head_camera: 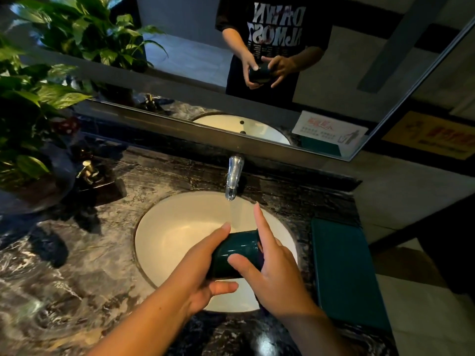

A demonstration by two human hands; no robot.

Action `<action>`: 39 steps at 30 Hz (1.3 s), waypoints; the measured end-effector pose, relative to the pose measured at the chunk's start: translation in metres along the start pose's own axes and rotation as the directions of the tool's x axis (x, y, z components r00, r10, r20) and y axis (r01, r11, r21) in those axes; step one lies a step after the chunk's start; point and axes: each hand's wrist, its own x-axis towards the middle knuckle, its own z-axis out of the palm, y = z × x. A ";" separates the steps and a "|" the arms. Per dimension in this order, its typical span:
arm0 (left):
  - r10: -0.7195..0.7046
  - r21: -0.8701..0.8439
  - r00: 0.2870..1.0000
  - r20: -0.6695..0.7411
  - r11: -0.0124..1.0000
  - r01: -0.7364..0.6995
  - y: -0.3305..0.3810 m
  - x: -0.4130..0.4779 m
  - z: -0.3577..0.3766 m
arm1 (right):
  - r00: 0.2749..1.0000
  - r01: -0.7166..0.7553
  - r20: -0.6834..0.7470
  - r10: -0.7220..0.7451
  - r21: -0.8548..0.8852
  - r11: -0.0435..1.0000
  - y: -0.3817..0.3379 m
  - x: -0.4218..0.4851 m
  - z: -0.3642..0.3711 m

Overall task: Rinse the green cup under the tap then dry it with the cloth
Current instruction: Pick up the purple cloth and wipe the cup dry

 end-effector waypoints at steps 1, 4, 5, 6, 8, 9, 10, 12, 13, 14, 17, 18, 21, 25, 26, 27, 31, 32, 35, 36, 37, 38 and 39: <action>0.003 -0.023 1.000 -0.007 1.000 -0.003 -0.001 0.000 0.002 | 1.000 0.016 -0.018 -0.015 0.040 0.999 -0.003 -0.001 0.000; -0.025 -0.045 0.999 -0.027 0.999 0.023 -0.001 0.000 0.004 | 0.963 0.078 -0.267 -0.038 0.140 0.987 -0.012 -0.003 0.002; -0.032 -0.057 0.999 -0.025 0.998 0.031 -0.002 0.000 0.005 | 0.922 0.088 -0.386 -0.021 0.157 0.984 -0.013 -0.002 0.002; -0.039 -0.067 0.999 -0.014 0.997 0.038 -0.002 -0.001 0.005 | 0.877 0.084 -0.480 0.015 0.183 0.980 -0.014 0.000 0.002; -0.053 -0.105 0.999 -0.002 0.993 0.052 -0.005 -0.001 0.008 | 0.813 0.048 -0.572 0.108 0.250 0.967 -0.017 0.003 0.000; -0.060 -0.135 0.998 -0.001 0.989 0.059 -0.006 -0.001 0.010 | 0.793 0.029 -0.592 0.147 0.277 0.960 -0.018 0.004 0.000; -0.070 -0.171 0.998 -0.001 0.983 0.069 -0.007 -0.001 0.011 | 0.772 0.007 -0.610 0.176 0.286 0.958 -0.020 0.005 0.000; -0.108 -0.273 0.994 0.007 0.956 0.106 -0.012 -0.001 0.015 | 0.732 -0.024 -0.652 0.199 0.267 0.963 -0.022 0.007 0.002; -0.134 -0.339 0.991 0.022 0.931 0.134 -0.015 0.000 0.015 | 0.725 -0.033 -0.654 0.216 0.280 0.960 -0.023 0.008 0.004; -0.160 -0.401 0.986 0.047 0.901 0.165 -0.016 0.001 0.016 | 0.729 -0.033 -0.645 0.228 0.300 0.953 -0.026 0.009 0.004; -0.197 -0.543 0.970 0.139 0.804 0.241 -0.019 0.003 0.015 | 0.834 0.026 -0.544 0.090 0.201 0.979 -0.031 0.003 -0.004; -0.192 -0.571 0.967 0.168 0.781 0.255 -0.018 0.002 0.015 | 0.885 0.056 -0.465 0.007 0.122 0.991 -0.030 0.000 -0.007; -0.149 -0.615 0.966 0.212 0.747 0.251 -0.014 0.002 0.013 | 0.940 0.177 -0.264 -0.215 -0.163 0.971 -0.015 -0.007 -0.016; -0.144 -0.605 0.959 0.244 0.750 0.266 -0.012 0.004 0.010 | 0.902 0.258 -0.320 -0.290 -0.141 0.956 -0.009 -0.010 -0.017; -0.147 -0.592 0.959 0.241 0.761 0.266 -0.012 0.006 0.010 | 0.880 0.278 -0.351 -0.320 -0.164 0.946 -0.010 -0.009 -0.014; -0.148 -0.579 0.961 0.235 0.773 0.261 -0.011 0.006 0.011 | 0.871 0.272 -0.377 -0.314 -0.163 0.949 -0.011 -0.008 -0.012; -0.123 -0.544 0.979 0.161 0.817 0.193 -0.011 0.006 0.011 | 0.902 0.117 -0.411 -0.131 -0.059 0.991 -0.023 -0.002 -0.004; -0.112 -0.536 0.984 0.136 0.827 0.168 -0.011 0.006 0.010 | 0.908 0.095 -0.400 -0.125 -0.093 0.991 -0.023 -0.002 -0.003; -0.056 -0.484 0.998 0.039 0.872 0.068 -0.006 0.002 0.009 | 0.947 0.072 -0.302 -0.113 -0.144 0.987 -0.030 -0.005 0.000; -0.038 -0.467 0.999 0.008 0.883 0.038 -0.006 0.002 0.009 | 0.962 0.072 -0.249 -0.114 -0.171 0.983 -0.031 -0.005 -0.001; -0.020 -0.451 1.000 -0.019 0.892 0.009 -0.004 0.001 0.010 | 0.977 0.063 -0.186 -0.099 -0.190 0.980 -0.031 -0.004 -0.003; 0.004 -0.428 0.999 -0.044 0.903 -0.023 -0.004 0.000 0.010 | 0.991 0.039 -0.119 -0.063 -0.196 0.980 -0.032 -0.003 -0.006; 0.033 -0.399 0.997 -0.068 0.915 -0.058 -0.003 0.000 0.010 | 0.999 0.005 -0.044 -0.013 -0.185 0.983 -0.034 0.000 -0.008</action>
